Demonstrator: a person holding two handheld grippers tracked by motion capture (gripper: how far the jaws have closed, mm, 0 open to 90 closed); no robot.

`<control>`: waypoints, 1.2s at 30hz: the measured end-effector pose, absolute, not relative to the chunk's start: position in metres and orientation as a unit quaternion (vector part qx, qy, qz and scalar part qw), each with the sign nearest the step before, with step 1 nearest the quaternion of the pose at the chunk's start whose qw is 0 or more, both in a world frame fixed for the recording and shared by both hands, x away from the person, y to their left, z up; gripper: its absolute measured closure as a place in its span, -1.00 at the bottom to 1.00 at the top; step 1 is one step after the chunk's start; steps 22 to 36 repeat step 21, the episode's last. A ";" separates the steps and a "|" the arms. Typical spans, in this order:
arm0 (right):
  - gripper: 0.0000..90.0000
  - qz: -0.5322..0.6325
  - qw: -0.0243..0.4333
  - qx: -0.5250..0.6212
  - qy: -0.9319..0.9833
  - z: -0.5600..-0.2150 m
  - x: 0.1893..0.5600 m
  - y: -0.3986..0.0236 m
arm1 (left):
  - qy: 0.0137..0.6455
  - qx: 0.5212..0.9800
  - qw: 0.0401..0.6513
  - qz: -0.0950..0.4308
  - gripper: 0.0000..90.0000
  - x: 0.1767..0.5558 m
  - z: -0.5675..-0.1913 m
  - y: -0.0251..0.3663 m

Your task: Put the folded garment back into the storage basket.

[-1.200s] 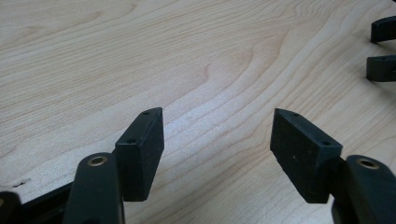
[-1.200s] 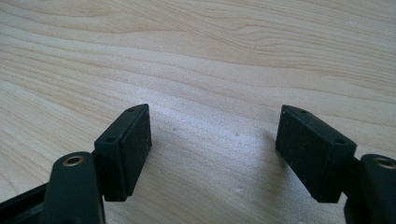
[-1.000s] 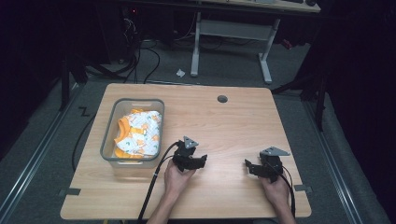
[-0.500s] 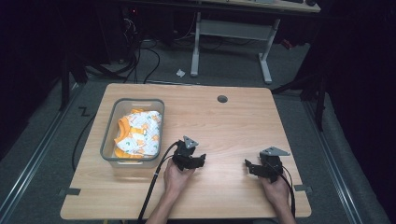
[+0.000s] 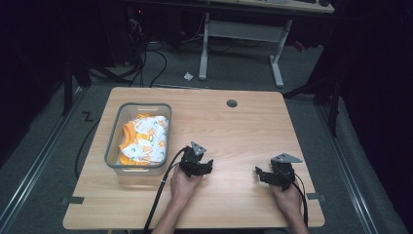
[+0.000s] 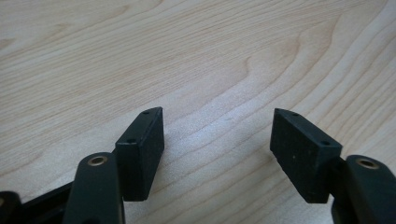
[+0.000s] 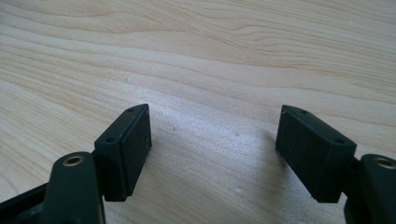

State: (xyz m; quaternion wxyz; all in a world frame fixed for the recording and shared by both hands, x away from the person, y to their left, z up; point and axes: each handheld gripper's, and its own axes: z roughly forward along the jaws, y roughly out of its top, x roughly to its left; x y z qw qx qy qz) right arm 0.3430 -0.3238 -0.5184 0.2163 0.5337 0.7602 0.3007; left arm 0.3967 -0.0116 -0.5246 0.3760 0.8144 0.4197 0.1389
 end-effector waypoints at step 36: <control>-0.40 0.301 0.217 0.532 0.761 -0.518 0.343 -0.324 | 0.421 0.817 0.360 0.158 -0.34 0.389 -0.525 -0.017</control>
